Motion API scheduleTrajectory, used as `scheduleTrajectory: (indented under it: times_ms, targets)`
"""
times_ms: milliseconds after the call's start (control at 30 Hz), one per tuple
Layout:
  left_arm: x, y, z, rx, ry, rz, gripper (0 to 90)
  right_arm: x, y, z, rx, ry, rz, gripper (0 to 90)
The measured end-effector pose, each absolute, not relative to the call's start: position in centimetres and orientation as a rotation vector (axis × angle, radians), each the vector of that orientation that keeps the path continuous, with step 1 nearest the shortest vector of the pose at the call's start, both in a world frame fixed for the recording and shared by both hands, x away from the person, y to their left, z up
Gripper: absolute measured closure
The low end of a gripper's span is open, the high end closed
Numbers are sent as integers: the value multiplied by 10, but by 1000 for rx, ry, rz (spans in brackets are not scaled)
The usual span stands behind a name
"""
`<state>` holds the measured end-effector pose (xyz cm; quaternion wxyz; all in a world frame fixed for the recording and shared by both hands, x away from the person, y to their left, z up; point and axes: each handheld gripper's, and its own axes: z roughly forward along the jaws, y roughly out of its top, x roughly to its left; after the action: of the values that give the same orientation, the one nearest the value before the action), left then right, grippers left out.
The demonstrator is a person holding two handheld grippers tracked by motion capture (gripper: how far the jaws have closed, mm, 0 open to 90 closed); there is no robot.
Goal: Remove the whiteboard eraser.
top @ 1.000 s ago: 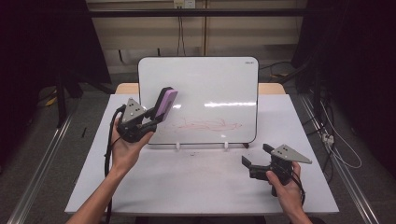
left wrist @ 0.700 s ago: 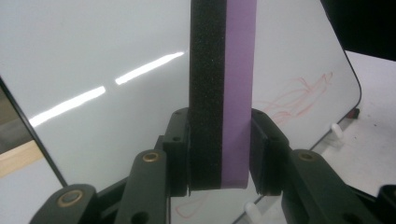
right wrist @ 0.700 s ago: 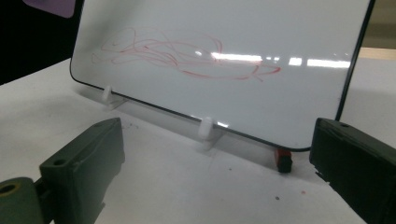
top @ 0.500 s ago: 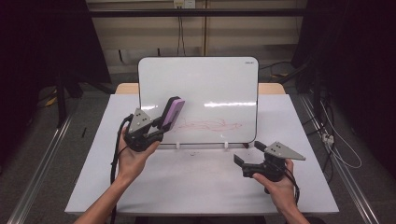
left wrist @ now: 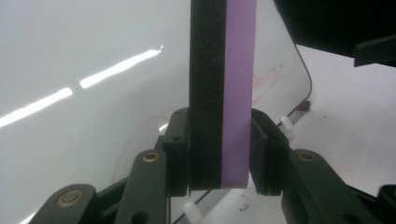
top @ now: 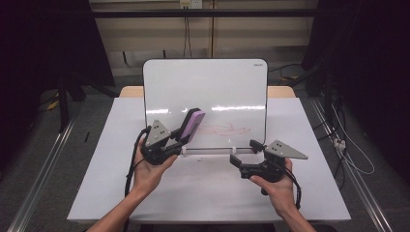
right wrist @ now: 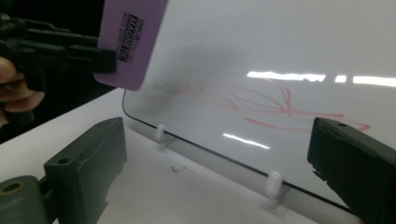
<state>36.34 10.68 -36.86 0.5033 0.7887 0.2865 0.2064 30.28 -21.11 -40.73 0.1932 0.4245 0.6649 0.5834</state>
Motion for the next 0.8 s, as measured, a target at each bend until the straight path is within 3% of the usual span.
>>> scheduleTrajectory:
  times_ms: [333, 800]
  targets:
    - [358, 89, -375, 1909, 668, 460, 642, 313, -191, -405, 1185, 1878, 1747, 82]
    - [353, 79, -382, 1861, 639, 349, 641, 327, -177, -403, 1153, 1799, 1941, 221]
